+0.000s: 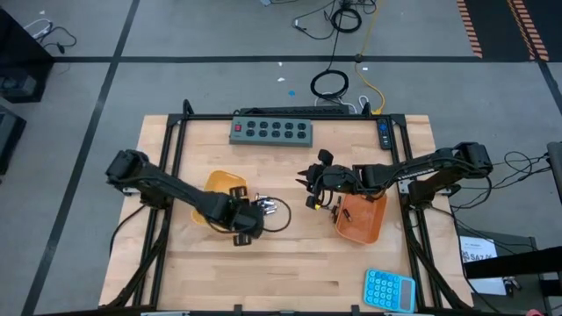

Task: Sort batteries
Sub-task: Put the silver battery into the yellow bin

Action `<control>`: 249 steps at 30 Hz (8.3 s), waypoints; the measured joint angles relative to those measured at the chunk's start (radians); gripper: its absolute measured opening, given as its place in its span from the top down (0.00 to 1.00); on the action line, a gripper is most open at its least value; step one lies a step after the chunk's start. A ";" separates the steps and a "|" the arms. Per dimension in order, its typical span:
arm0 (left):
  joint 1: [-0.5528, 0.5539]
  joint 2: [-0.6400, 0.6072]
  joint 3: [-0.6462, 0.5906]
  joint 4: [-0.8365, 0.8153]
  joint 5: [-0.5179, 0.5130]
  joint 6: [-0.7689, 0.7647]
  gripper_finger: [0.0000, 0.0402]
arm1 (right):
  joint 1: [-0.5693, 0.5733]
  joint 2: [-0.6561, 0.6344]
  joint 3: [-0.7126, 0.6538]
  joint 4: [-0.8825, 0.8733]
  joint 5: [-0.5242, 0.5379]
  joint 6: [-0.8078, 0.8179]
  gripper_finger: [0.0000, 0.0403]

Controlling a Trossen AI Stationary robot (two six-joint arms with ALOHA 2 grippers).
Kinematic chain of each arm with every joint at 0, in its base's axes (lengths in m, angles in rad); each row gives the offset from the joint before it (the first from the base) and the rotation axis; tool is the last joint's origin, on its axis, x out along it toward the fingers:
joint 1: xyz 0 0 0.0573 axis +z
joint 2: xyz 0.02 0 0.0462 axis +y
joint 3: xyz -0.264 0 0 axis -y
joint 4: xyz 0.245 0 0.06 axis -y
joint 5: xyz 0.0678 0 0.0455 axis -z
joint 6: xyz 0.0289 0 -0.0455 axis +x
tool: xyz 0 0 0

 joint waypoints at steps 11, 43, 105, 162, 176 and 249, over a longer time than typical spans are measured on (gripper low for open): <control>0.109 0.083 0.000 0.033 0.036 0.101 0.64 | 0.002 0.000 0.000 -0.007 0.000 -0.015 0.77; 0.185 0.061 -0.013 -0.291 -0.117 0.089 0.64 | 0.136 -0.064 0.119 -0.025 0.110 -0.044 0.79; 0.111 0.031 -0.012 0.000 0.121 0.152 0.64 | 0.203 -0.110 0.200 -0.340 0.411 0.019 0.78; 0.126 0.150 -0.012 0.124 0.181 0.018 0.64 | 0.133 -0.127 0.164 -0.383 0.441 0.024 0.78; 0.126 0.146 0.026 0.052 0.228 0.025 0.64 | 0.133 -0.127 0.164 -0.383 0.441 0.024 0.78; 0.478 0.148 -0.128 0.407 0.223 0.589 0.95 | 0.116 -0.081 0.164 -0.348 0.392 -0.020 0.78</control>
